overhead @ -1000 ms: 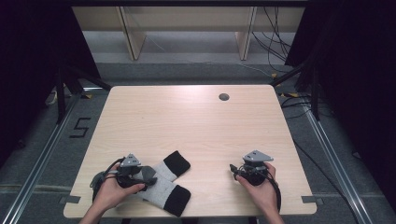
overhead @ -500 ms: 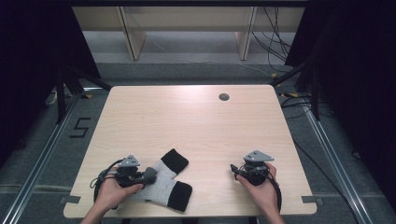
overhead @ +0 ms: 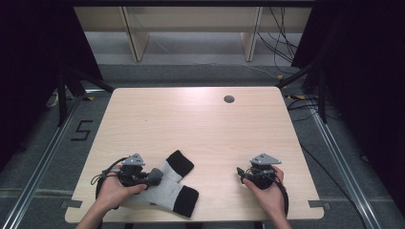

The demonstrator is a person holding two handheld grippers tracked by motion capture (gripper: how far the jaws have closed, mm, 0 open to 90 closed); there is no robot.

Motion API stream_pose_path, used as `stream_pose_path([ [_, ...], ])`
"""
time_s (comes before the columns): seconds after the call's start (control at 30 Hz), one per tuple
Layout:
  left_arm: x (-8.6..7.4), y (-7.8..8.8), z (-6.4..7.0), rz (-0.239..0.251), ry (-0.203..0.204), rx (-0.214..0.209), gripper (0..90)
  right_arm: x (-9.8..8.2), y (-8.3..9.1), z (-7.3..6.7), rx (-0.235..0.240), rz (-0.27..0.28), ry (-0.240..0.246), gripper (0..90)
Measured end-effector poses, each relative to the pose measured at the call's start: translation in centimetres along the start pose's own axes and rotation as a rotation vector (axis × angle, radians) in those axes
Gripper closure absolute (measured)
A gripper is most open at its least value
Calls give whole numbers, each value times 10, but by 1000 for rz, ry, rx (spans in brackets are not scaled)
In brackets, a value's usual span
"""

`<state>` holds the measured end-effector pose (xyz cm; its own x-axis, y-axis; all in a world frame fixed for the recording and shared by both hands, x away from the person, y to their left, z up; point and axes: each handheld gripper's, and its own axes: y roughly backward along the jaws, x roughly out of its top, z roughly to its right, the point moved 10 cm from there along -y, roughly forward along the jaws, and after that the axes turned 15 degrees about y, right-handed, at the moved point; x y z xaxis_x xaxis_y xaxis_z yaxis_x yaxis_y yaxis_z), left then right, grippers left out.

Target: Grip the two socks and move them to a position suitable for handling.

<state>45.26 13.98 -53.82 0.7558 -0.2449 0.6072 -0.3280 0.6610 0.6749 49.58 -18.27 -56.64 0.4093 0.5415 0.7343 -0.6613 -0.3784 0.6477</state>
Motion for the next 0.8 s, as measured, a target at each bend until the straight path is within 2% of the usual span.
stream_pose_path([
  [0.1, 6, 2, 4, 9, -11, -5, 701, 0, 1, 1, -8, -4, 6, 362],
  [0.2, 17, 7, 10, 7, -41, -8, 701, 0, 1, 2, -19, -4, 6, 362],
  [0.3, 23, 8, 15, 12, -46, -18, 701, 0, 2, 1, -10, -10, -3, 362],
  [0.37, 29, 9, 19, 12, -59, -25, 700, 0, 2, 3, -18, -3, 15, 363],
  [0.4, 30, 9, 20, 15, -58, -25, 700, 0, 2, 3, -17, -5, -4, 363],
  [0.47, 35, 8, 23, 11, -71, -27, 700, 0, 3, 3, -15, -8, -12, 363],
  [0.5, 37, 8, 25, 12, -73, -28, 700, 0, 2, 5, -23, 4, 14, 363],
  [0.53, 40, 8, 26, 11, -79, -29, 700, -1, 3, 4, -28, -7, 0, 363],
  [0.67, 54, 8, 32, 30, -97, -34, 700, -1, 3, 6, -31, -1, 8, 363],
  [0.77, 58, 8, 34, 30, -104, -38, 700, -1, 3, 6, -31, 0, 6, 363],
  [0.8, 61, 8, 35, 33, -107, -39, 700, -1, 3, 5, -32, -2, -13, 363],
])
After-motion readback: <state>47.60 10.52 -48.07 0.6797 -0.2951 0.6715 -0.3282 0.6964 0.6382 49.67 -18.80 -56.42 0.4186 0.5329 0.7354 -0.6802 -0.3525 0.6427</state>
